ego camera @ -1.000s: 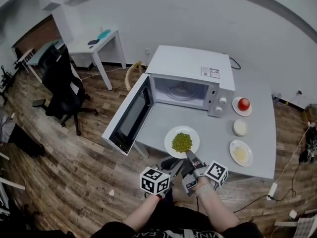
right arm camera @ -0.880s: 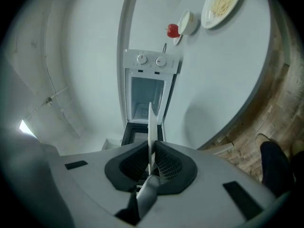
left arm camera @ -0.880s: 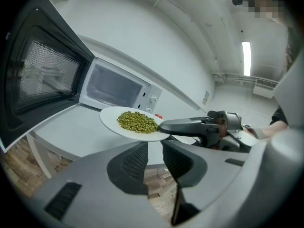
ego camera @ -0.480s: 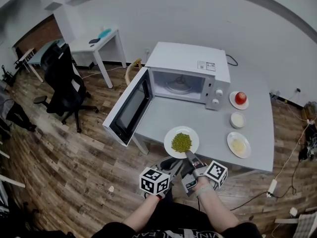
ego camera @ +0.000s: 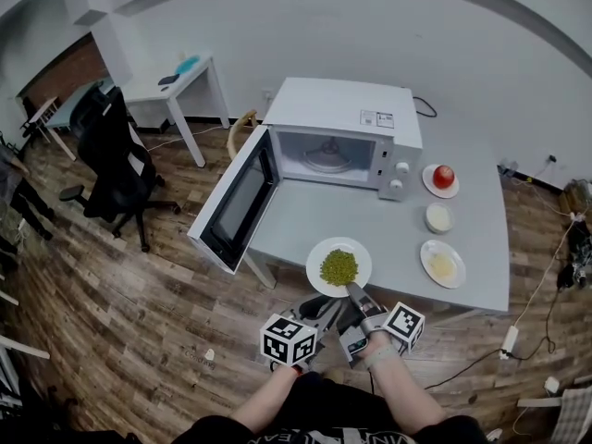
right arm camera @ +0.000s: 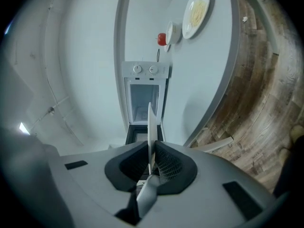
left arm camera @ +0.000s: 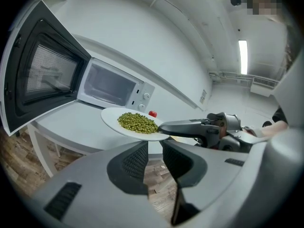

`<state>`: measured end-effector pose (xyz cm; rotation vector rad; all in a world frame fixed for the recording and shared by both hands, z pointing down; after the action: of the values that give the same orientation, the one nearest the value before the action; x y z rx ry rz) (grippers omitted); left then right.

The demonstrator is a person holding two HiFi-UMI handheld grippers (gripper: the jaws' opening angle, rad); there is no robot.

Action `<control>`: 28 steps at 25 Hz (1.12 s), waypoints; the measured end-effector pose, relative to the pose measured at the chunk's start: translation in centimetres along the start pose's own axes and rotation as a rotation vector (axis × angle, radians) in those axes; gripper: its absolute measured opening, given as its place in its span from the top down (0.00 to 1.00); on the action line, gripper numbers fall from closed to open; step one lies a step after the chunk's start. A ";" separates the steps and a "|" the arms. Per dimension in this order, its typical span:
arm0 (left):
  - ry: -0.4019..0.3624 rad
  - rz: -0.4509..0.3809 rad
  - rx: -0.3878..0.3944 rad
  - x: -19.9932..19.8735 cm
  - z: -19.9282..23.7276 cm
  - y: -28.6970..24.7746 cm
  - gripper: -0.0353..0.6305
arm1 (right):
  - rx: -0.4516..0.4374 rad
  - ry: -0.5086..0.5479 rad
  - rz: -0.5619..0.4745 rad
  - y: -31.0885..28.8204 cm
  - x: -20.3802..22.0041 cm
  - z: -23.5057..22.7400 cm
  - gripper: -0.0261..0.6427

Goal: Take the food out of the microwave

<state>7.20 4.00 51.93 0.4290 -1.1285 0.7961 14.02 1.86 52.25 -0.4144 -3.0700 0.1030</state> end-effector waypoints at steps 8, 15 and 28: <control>-0.009 0.020 0.025 -0.6 -0.2 0.5 0.80 | -0.005 -0.008 -0.031 0.4 0.4 0.6 0.88; -0.014 0.029 0.027 -0.8 -0.2 2.5 0.80 | -0.005 -0.011 -0.029 1.3 2.2 0.9 0.88; -0.011 0.025 0.024 -0.5 -1.1 5.9 0.80 | -0.001 -0.021 -0.026 3.6 4.7 0.9 0.88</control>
<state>3.37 8.43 50.54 0.4405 -1.1369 0.8310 10.39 6.48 51.20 -0.3750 -3.0949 0.1058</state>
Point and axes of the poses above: the fingertips, and each gripper's own axes: y backward along the fingers, z to its left, x out of its underside, the point moved 2 cm from there along y, backward along the fingers, and after that the axes turned 14 degrees about -z, right-handed, at the moved point
